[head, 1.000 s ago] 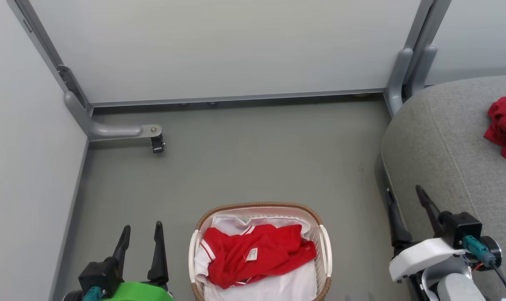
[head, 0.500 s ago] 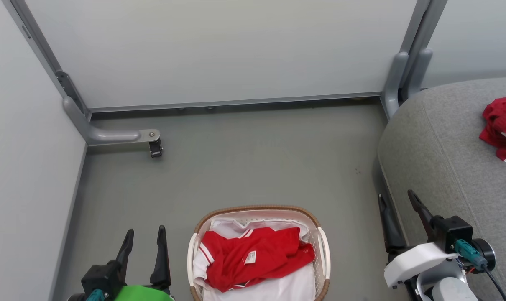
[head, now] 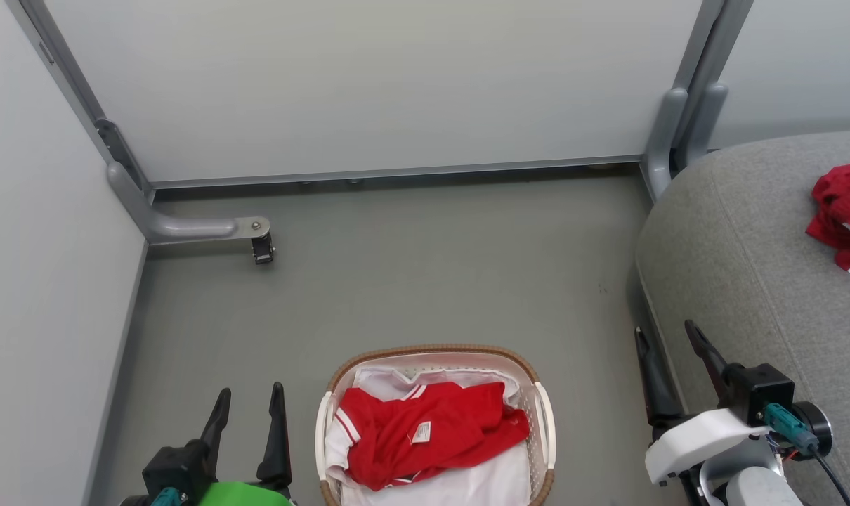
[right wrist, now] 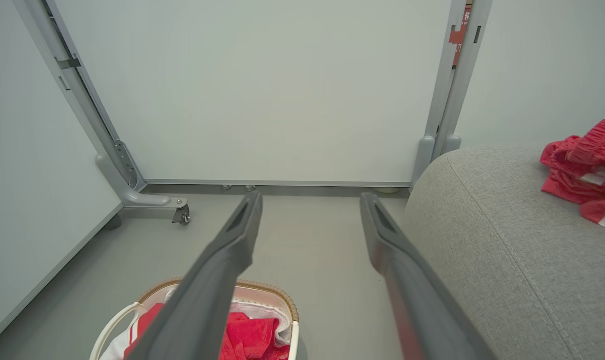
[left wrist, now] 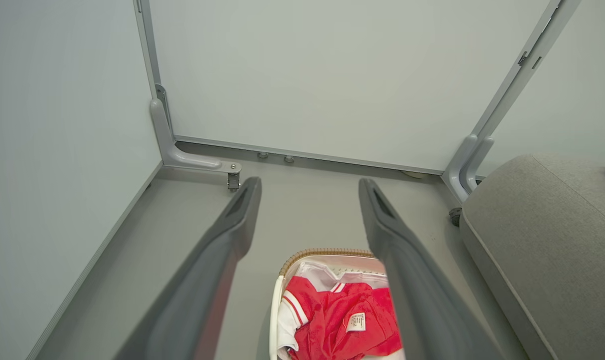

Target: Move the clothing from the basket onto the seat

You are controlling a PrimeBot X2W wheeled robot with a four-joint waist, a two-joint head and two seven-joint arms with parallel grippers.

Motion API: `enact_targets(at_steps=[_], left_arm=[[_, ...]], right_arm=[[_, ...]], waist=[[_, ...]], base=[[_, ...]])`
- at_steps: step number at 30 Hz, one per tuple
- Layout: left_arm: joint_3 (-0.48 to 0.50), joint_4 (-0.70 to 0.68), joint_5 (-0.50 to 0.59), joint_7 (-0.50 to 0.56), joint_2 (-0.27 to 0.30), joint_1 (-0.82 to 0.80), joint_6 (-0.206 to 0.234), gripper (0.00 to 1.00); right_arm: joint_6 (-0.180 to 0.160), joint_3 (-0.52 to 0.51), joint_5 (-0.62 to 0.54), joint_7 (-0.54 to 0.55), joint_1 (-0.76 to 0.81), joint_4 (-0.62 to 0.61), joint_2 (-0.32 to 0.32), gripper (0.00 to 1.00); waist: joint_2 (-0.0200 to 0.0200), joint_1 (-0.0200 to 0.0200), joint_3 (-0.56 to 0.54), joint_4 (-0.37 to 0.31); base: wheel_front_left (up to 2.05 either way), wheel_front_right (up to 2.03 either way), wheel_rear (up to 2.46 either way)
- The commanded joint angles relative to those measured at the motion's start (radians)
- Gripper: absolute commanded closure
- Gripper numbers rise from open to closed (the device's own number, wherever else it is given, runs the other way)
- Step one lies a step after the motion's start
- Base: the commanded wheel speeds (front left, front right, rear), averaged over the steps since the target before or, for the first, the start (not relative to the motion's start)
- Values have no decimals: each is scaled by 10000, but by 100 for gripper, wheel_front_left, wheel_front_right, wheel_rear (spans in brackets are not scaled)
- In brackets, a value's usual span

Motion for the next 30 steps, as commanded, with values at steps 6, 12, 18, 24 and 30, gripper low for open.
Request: enact_targets(at_steps=[6, 12, 18, 24, 30], left_arm=[[-67, -5, -50, -8, 6, -55, 7, 0], [-108, -22, 173, -8, 5, -409, -31, 0], [-408, -17, 738, -8, 96, -1389, -184, 0], [-900, 578, 1191, -7, 92, -3125, -323, 0], [-1708, 2319, 1791, -8, 154, -4992, -453, 0]], right_arm=[[-10, -36, -69, -48, 3, -28, -42, 0], [-10, -99, -161, -48, -231, -173, -42, 0], [-10, -370, -493, -48, -678, -544, -44, 0], [-10, -653, -735, -48, -1424, -1174, -42, 0], [-10, -329, -814, -48, -2418, -1707, -40, 0]], waist=[[0, 0, 135, 13], [0, 0, 479, -3], [0, 0, 1400, -101], [0, 0, 2935, -347], [0, 0, 4705, -977]], base=[[0, 0, 0], [0, 0, 0], [0, 0, 0], [0, 0, 0], [0, 0, 0]])
